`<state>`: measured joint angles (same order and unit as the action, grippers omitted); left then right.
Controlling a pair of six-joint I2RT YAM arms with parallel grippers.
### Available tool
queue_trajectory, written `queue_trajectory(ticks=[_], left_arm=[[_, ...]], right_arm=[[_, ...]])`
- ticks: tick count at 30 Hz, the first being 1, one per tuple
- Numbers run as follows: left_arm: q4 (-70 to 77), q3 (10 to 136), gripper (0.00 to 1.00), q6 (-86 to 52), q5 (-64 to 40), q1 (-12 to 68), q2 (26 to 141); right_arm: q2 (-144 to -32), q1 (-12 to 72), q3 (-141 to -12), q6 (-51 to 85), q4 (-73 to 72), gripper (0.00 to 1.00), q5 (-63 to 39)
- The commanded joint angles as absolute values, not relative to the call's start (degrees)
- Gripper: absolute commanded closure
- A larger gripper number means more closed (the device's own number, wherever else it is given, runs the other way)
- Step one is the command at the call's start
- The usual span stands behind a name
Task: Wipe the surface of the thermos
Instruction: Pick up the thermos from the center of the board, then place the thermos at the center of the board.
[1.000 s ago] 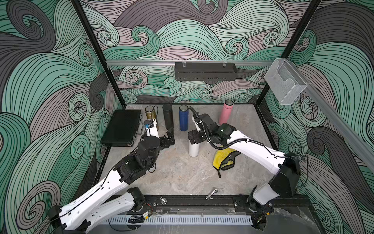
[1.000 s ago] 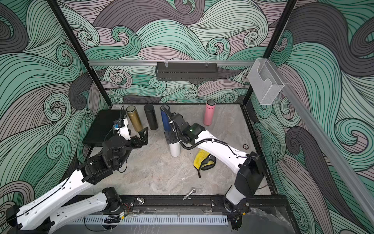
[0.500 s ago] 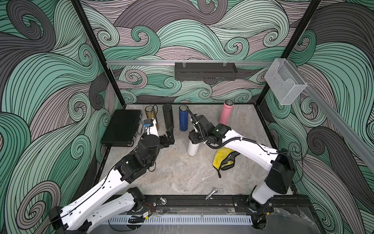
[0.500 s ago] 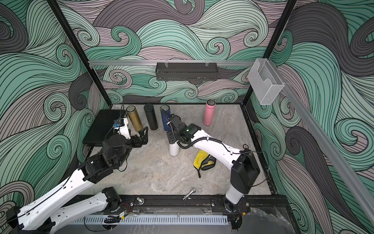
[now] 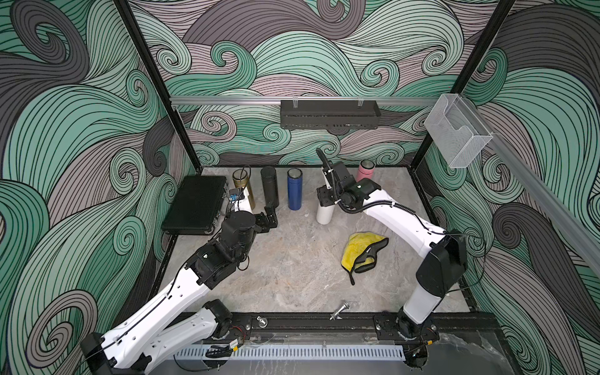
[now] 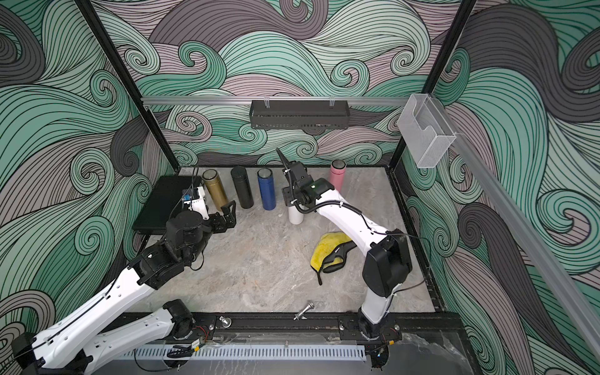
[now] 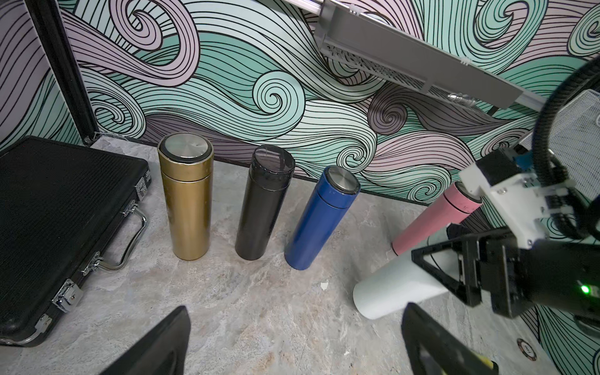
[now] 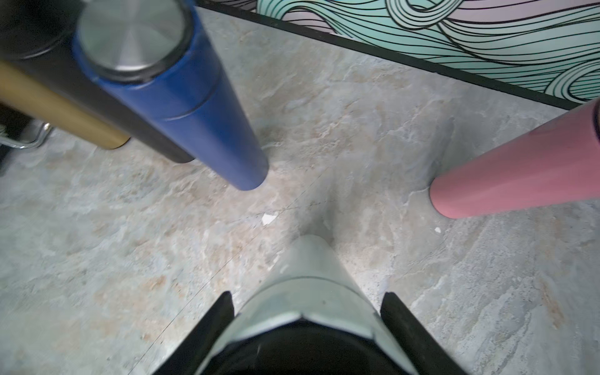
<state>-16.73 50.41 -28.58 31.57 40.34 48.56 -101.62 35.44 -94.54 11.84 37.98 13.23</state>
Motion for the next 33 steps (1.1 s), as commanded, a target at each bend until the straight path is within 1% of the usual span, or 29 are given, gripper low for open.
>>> queue_trajectory(ticks=[1,5,10,19,24,25,26,29,30,31,33], left_arm=[[-15.89,50.30,0.01,-27.76,30.25,39.55,48.78],[-16.17,49.93,0.01,-27.95,30.06,39.20,48.82],[-16.23,49.54,0.01,-28.68,29.27,38.94,48.93],[-16.85,49.58,0.01,-28.92,29.19,38.68,49.26],[-17.60,49.97,0.01,-28.75,28.76,38.50,49.66],[-17.72,50.09,0.01,-28.74,28.72,38.43,49.71],[-17.63,50.09,0.01,-28.78,28.77,38.41,49.75],[-17.53,50.01,0.01,-29.00,28.49,38.32,49.88],[-17.50,50.09,0.01,-29.00,28.37,38.32,49.92],[-17.54,50.05,0.01,-29.01,28.30,38.32,50.01],[-17.54,50.10,0.01,-28.92,28.13,38.32,50.10]], right_arm=[[-104.78,34.80,-98.93,9.09,36.11,1.00,14.10],[-109.13,33.36,-102.98,8.46,35.20,1.00,13.82],[-110.44,32.14,-102.87,8.79,30.54,1.00,13.96],[-113.61,31.32,-105.85,7.78,30.72,1.00,15.64],[-115.65,29.96,-108.63,8.24,33.08,1.00,13.49],[-115.75,29.97,-108.58,8.49,33.01,0.97,13.47],[-115.75,29.97,-108.46,8.61,32.92,0.89,13.24],[-115.60,29.97,-108.11,9.30,32.85,0.54,12.43],[-115.49,30.05,-108.03,9.48,32.87,0.45,12.56],[-115.32,29.99,-108.02,9.64,32.87,0.40,12.63],[-115.01,30.02,-108.17,9.73,32.85,0.33,12.51]])
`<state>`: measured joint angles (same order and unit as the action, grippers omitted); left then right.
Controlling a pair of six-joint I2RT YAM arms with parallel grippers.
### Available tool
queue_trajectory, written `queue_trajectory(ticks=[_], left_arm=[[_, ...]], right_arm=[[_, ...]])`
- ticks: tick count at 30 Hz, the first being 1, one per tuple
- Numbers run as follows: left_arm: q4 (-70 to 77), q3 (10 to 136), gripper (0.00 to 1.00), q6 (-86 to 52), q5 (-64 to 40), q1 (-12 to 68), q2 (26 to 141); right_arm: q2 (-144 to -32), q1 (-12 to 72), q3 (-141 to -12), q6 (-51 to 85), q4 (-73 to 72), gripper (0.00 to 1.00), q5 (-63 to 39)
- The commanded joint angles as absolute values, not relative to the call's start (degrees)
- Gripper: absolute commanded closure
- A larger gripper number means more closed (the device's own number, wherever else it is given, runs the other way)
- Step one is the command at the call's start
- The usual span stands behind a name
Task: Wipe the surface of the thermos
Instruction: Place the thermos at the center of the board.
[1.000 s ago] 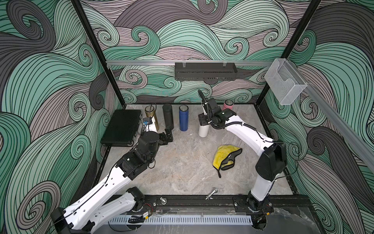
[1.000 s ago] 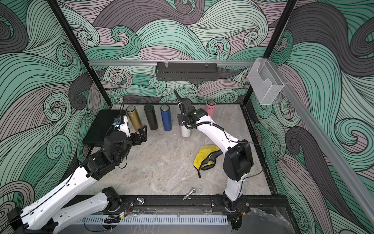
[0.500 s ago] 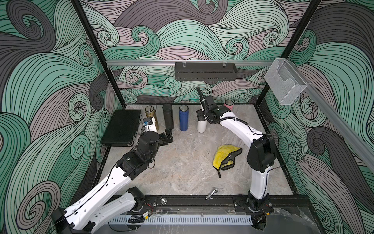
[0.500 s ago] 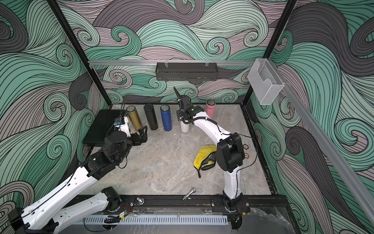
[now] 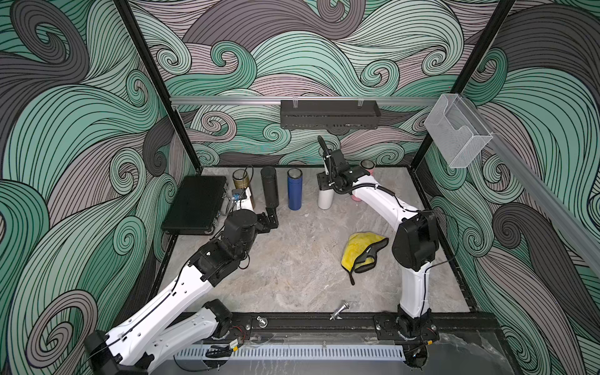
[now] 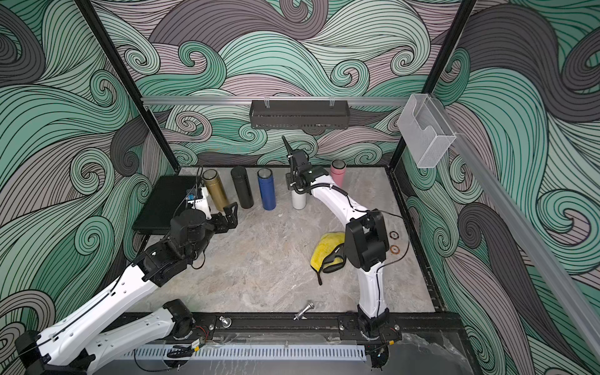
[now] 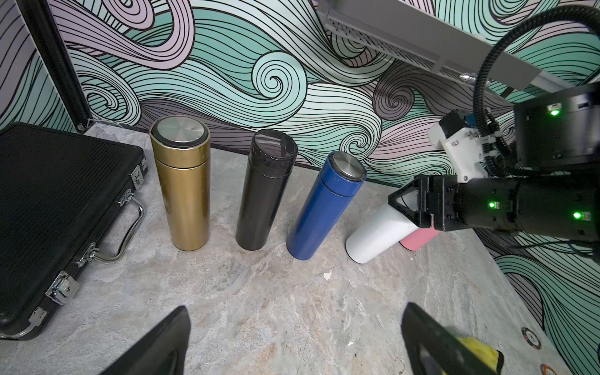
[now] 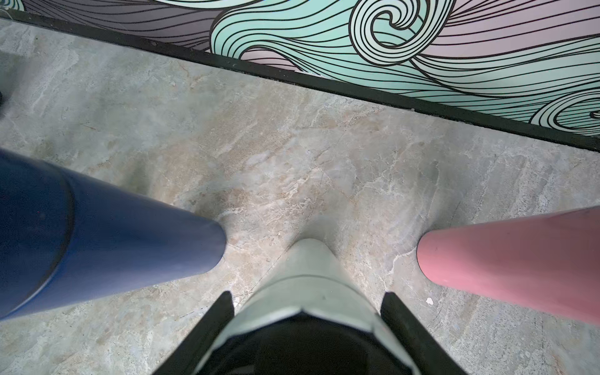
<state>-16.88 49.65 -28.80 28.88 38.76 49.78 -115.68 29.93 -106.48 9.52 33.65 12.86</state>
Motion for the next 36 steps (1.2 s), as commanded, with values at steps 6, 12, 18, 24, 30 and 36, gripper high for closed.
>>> queue_trajectory(ticks=[6,12,18,24,30,36], left_arm=[[-17.17,50.07,0.01,-28.88,28.15,38.22,50.19],[-17.05,50.44,0.01,-28.13,28.71,38.06,50.79],[-18.34,51.68,0.01,-27.42,28.30,37.97,51.24],[-19.58,52.40,0.01,-28.39,28.49,37.97,51.62],[-23.30,53.14,0.02,-27.31,37.93,37.97,54.76],[-4.83,41.81,0.01,-12.88,46.01,37.88,59.06]], right_arm=[[-114.87,30.04,-109.53,10.19,33.84,0.14,12.30],[-114.11,30.06,-111.11,10.29,34.46,0.01,13.16],[-111.51,30.02,-113.29,9.32,35.50,0.00,13.33],[-107.00,30.28,-111.13,9.75,35.43,0.01,14.05],[-91.71,30.50,-95.58,10.42,31.38,0.00,11.64],[-70.29,30.84,-68.46,13.88,23.28,0.00,7.20]])
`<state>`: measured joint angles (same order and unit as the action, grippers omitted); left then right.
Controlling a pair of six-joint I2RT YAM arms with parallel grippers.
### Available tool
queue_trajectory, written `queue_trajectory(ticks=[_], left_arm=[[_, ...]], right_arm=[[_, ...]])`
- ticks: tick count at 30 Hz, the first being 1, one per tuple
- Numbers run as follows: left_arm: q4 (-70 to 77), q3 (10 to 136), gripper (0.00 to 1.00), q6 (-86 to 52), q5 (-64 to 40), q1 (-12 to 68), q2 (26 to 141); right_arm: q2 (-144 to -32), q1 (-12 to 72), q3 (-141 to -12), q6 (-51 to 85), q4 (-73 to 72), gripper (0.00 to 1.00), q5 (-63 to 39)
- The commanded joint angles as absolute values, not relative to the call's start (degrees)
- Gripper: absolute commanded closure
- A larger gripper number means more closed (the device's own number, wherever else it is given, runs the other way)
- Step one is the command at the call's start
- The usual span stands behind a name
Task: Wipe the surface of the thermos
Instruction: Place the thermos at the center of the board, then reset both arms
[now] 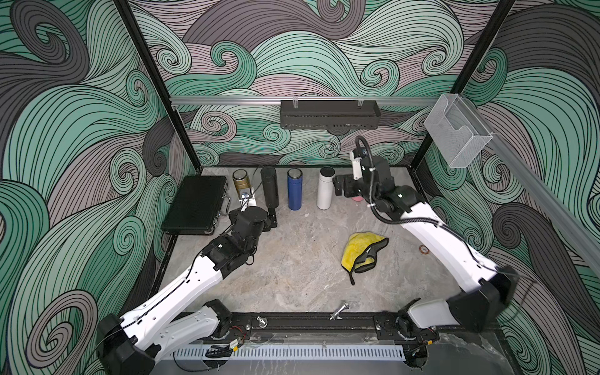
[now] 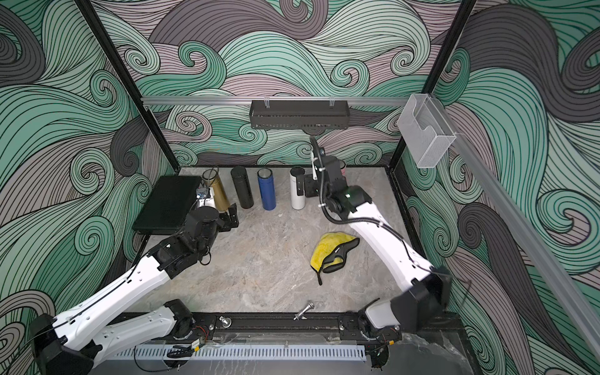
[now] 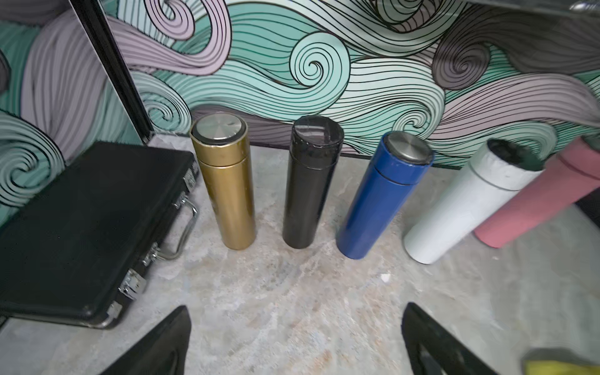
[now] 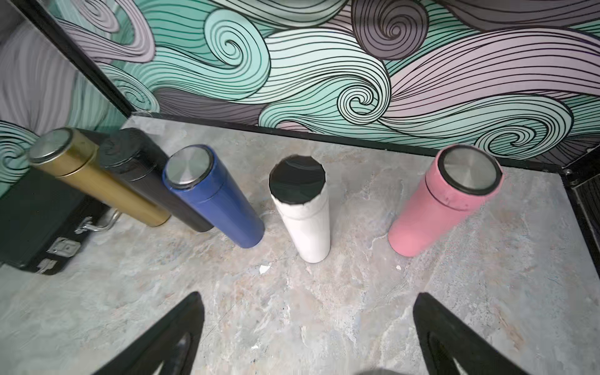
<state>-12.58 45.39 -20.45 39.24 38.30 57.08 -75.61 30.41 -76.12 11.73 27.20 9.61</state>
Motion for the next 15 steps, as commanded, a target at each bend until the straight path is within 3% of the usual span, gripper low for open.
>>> queue_trajectory(ticks=[1,5,9,12,15], left_arm=[[-1.72,40.01,0.01,-11.71,47.51,37.79,59.32],[8.62,33.03,0.01,-6.61,48.45,35.53,58.01],[9.61,29.63,0.01,-4.03,48.74,29.70,56.04],[19.93,23.87,0.02,-0.01,42.30,23.63,54.31],[20.12,24.31,0.01,-2.44,38.86,16.84,58.26]], right_arm=[[-67.16,30.78,-64.53,14.39,22.30,0.00,7.40],[-58.94,30.84,-53.75,14.94,20.94,0.00,13.05],[-53.76,30.83,-46.57,12.15,16.15,0.00,19.11],[-51.97,30.84,-42.05,9.98,9.92,0.00,21.80],[-53.43,30.80,-41.47,6.49,7.79,0.00,22.77]])
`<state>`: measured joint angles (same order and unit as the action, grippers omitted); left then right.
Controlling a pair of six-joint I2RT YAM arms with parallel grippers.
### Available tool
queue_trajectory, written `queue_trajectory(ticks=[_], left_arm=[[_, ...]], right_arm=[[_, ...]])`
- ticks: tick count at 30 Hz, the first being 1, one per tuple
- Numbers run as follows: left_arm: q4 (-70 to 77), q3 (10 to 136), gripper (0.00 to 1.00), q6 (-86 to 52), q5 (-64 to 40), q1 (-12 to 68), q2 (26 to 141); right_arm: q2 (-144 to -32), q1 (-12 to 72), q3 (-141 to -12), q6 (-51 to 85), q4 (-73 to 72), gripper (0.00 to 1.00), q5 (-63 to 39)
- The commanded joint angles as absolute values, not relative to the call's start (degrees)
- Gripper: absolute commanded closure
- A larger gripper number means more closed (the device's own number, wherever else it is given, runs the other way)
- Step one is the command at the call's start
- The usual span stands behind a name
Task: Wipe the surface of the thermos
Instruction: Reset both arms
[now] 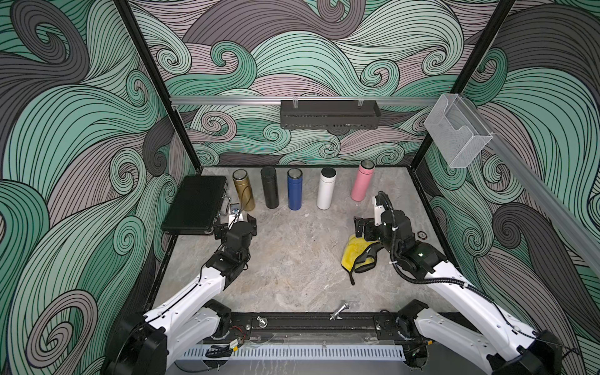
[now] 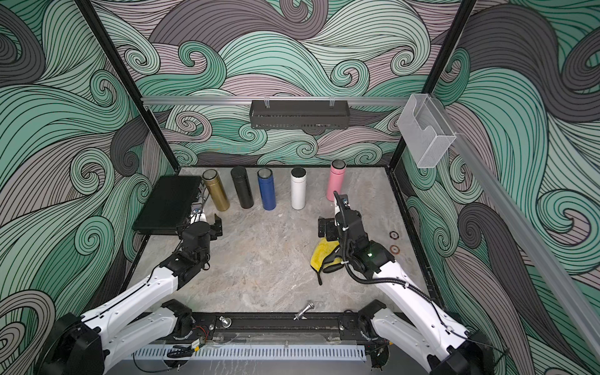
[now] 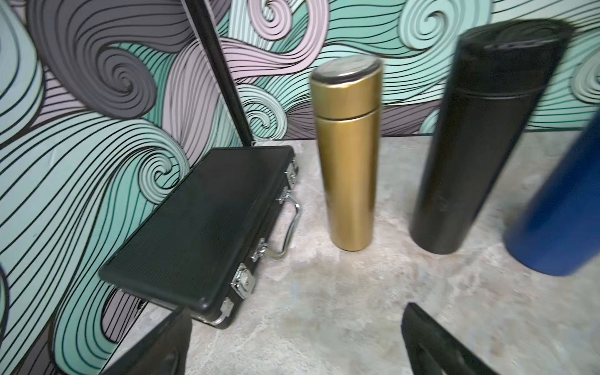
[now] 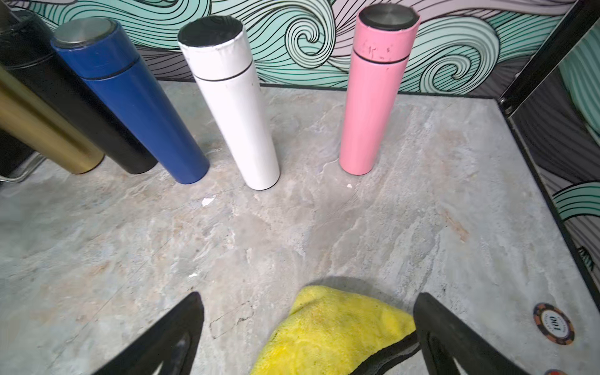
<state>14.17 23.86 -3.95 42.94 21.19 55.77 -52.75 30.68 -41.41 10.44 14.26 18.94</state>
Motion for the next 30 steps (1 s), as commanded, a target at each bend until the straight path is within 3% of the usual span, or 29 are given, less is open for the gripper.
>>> queue_trajectory(ticks=[1,7,16,18,24,30], left_arm=[[20.42,24.68,0.01,-2.42,38.84,15.47,60.76],[33.83,24.84,0.01,-3.34,32.75,7.17,76.38],[45.91,22.54,0.01,-5.05,21.04,0.48,86.55],[39.41,25.30,0.01,-5.22,19.02,0.17,86.25],[39.12,26.30,0.01,-4.60,17.67,0.00,87.03],[38.61,26.46,0.01,-4.61,17.66,0.00,86.97]], right_arm=[[-54.58,30.76,-42.50,5.55,8.65,0.01,23.53],[-58.77,29.72,-42.40,2.31,6.29,0.00,24.69],[-66.12,19.69,-35.82,-0.70,-7.71,0.01,27.18],[-67.18,17.03,-34.12,-1.71,-8.99,0.01,27.25],[-68.84,8.14,-25.75,-0.38,-26.02,0.00,19.77],[-76.16,6.59,-23.48,-2.19,-37.39,0.00,15.60]])
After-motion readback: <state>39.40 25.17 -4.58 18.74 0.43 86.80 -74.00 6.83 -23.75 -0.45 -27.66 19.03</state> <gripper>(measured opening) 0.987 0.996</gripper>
